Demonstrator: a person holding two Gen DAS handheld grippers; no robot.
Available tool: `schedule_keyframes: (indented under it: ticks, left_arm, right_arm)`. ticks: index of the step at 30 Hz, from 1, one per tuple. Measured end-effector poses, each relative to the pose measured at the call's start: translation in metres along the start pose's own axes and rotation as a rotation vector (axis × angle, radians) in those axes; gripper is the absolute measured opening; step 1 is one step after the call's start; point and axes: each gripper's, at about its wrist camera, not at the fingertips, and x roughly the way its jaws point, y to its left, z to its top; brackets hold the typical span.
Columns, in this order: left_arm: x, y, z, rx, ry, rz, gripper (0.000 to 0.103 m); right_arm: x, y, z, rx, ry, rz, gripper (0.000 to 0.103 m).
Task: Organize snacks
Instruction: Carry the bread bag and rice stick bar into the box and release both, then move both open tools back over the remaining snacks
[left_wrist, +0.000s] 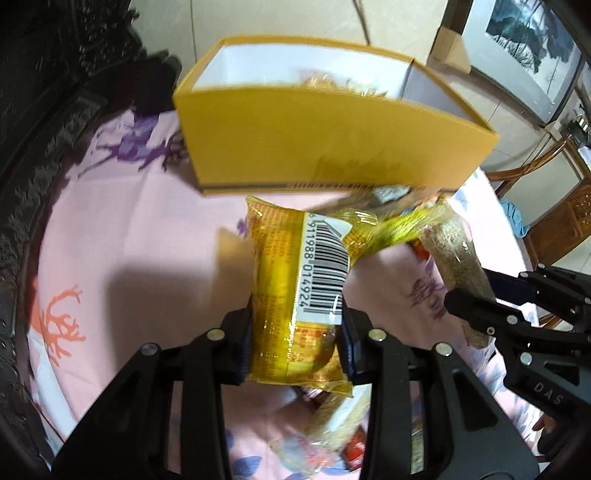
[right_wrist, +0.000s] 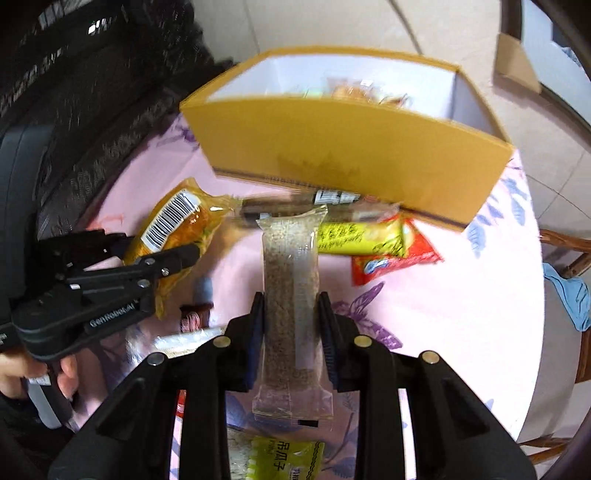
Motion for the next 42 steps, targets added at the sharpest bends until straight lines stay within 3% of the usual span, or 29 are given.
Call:
schedule_keyframes:
  ticks: [11, 23, 24, 25, 26, 27, 28, 30, 32, 35, 38, 42]
  left_arm:
    - [-0.024, -0.012, 0.069, -0.021, -0.080, -0.002, 0.036]
    - [-0.017, -0.010, 0.194, -0.010, -0.162, 0.040, 0.038]
    - [-0.015, -0.008, 0.203, -0.010, -0.156, 0.053, 0.040]
    - [-0.014, -0.006, 0.211, -0.013, -0.153, 0.052, 0.057]
    - [-0.015, -0.004, 0.217, -0.015, -0.156, 0.053, 0.080]
    - [-0.018, -0.002, 0.222, -0.012, -0.170, 0.062, 0.083]
    - [-0.023, -0.001, 0.223, -0.010, -0.191, 0.072, 0.084]
    - [-0.030, 0.003, 0.225, -0.017, -0.216, 0.075, 0.091]
    - [-0.036, 0.009, 0.220, -0.038, -0.222, 0.065, 0.091]
    - [-0.040, 0.012, 0.200, -0.053, -0.195, 0.036, 0.091]
    - [-0.038, 0.011, 0.159, -0.037, -0.158, 0.040, 0.091]
    - [-0.024, 0.002, 0.080, 0.003, -0.053, 0.006, 0.091]
  right_arm:
    - [-0.030, -0.013, 0.051, 0.036, -0.105, -0.034, 0.029]
    - [-0.035, -0.046, 0.171, 0.122, -0.227, -0.100, 0.030]
    - [-0.034, -0.051, 0.182, 0.129, -0.235, -0.105, 0.030]
    - [-0.033, -0.053, 0.187, 0.134, -0.238, -0.106, 0.035]
    - [-0.032, -0.056, 0.194, 0.138, -0.243, -0.110, 0.047]
    - [-0.030, -0.060, 0.201, 0.142, -0.243, -0.138, 0.051]
    - [-0.030, -0.062, 0.204, 0.143, -0.240, -0.159, 0.057]
    - [-0.032, -0.066, 0.206, 0.142, -0.245, -0.169, 0.058]
    - [-0.034, -0.067, 0.202, 0.134, -0.246, -0.168, 0.058]
    - [-0.036, -0.061, 0.187, 0.108, -0.221, -0.111, 0.058]
    - [-0.034, -0.050, 0.151, 0.039, -0.169, -0.042, 0.058]
    - [-0.025, -0.035, 0.067, -0.004, -0.012, 0.007, 0.058]
